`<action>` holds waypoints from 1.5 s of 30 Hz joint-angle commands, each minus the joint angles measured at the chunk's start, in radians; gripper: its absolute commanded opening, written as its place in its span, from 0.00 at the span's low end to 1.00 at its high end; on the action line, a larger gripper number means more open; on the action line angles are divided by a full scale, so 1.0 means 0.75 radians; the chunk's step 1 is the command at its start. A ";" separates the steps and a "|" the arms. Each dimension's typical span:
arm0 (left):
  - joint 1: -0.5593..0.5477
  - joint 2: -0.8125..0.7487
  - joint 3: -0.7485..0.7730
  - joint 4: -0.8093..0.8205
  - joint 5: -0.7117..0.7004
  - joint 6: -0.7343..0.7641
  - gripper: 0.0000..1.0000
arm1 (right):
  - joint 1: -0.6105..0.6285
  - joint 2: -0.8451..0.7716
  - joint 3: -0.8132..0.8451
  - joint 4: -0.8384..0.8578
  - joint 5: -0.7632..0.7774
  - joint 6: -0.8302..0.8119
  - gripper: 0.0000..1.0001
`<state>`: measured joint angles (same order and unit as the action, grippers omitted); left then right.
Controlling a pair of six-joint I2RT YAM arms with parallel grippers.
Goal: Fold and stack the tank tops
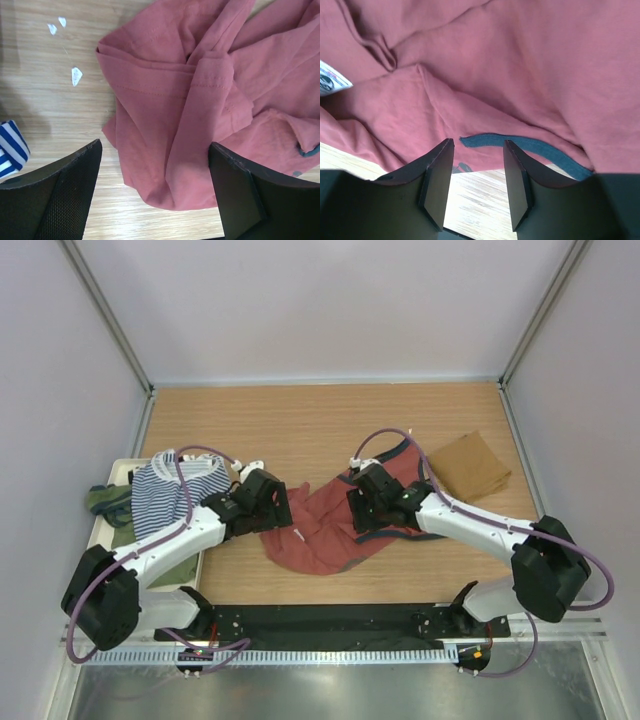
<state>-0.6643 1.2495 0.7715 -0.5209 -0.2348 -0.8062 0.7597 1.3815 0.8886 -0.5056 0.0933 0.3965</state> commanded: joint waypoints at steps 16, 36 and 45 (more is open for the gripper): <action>0.006 -0.195 -0.063 0.036 0.070 -0.015 0.81 | 0.218 0.359 0.100 -0.007 0.386 0.038 0.07; -0.084 0.305 0.303 -0.054 -0.071 0.049 0.63 | 0.220 -0.367 -0.168 -0.105 0.371 0.220 0.02; -0.084 0.414 0.356 -0.023 -0.149 0.064 0.25 | 0.222 -0.433 -0.201 -0.103 0.366 0.242 0.01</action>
<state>-0.7261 1.5341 0.9798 -0.5587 -0.3218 -0.7784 0.9257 1.0943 0.7403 -0.5995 0.3557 0.5495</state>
